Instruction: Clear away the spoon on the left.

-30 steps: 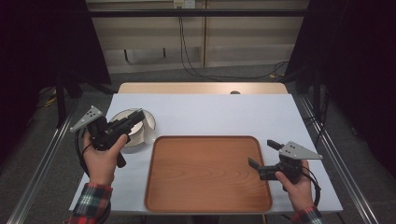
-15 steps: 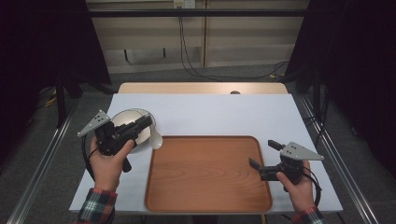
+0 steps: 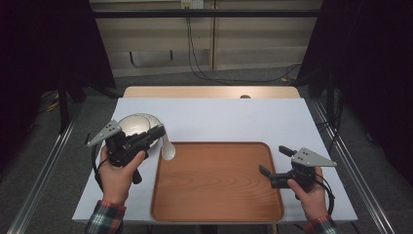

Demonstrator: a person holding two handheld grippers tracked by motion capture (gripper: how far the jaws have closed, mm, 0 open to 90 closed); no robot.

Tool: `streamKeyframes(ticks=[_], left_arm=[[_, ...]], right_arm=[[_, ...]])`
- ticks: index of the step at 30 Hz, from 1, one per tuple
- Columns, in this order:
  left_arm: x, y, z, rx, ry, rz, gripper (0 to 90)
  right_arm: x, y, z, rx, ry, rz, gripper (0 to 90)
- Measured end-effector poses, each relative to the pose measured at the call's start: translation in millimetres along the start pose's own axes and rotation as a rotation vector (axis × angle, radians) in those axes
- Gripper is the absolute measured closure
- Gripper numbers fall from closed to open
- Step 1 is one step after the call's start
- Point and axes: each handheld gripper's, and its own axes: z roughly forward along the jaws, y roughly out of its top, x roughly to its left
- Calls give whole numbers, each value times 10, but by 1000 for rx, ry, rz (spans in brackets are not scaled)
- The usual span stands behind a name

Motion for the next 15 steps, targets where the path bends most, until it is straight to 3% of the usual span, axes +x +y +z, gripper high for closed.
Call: streamKeyframes(ticks=[15], left_arm=[[-50, -165, 11, 26, -38, -16, 853]], right_arm=[[21, -1, 7, 10, 4, -10, 22]])
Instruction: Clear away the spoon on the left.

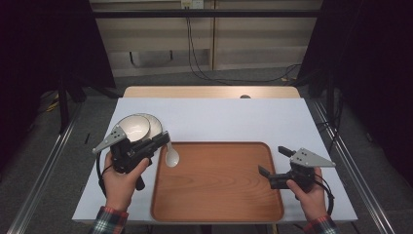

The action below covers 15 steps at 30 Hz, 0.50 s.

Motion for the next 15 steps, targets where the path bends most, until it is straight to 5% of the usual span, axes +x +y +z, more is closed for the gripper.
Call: streamKeyframes(ticks=[15], left_arm=[[-87, -171, 27, 35, -33, -10, 853]], right_arm=[[26, 6, 22, 8, 6, -12, 23]])
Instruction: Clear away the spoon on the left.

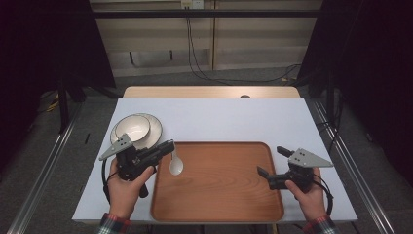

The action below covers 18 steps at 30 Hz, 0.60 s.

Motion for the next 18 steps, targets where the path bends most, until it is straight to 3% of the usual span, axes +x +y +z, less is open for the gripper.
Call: streamKeyframes(ticks=[6, 18], left_arm=[[-19, -73, 4, 9, -21, -8, 853], [-51, -215, -28, 6, -23, -29, 852]], right_arm=[[10, 2, 11, 9, 2, -8, 23], [8, 4, 7, 4, 5, -7, 23]])
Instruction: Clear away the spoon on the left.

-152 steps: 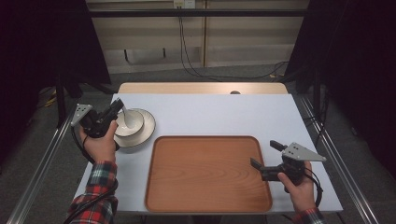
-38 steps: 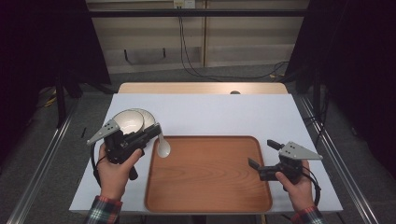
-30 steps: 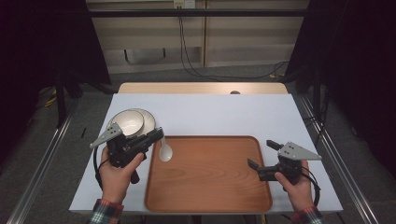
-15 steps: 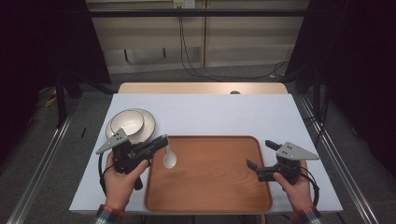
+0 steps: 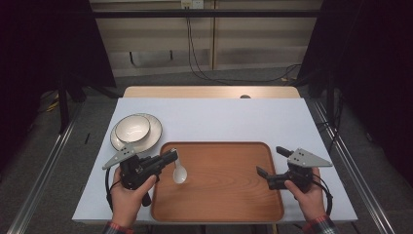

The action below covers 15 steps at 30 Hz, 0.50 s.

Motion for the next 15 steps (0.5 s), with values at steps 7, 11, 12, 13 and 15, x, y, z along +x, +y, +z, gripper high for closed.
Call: streamKeyframes(ticks=[7, 11, 12, 13, 15], left_arm=[[-5, -80, 54, 18, -18, -16, 851], [-14, -116, 110, 37, -30, -13, 850], [-14, -123, 118, 42, -26, -11, 850], [-10, -132, 130, 40, -28, -19, 850], [4, -144, 143, 45, -32, -21, 849]], right_arm=[[14, 5, -9, -5, 2, -2, 23], [22, 1, -9, 6, 7, -6, 23], [26, 0, -7, 4, 5, -3, 23], [25, 0, -8, 4, 4, -5, 22], [24, -1, -9, 3, 1, -3, 22]])
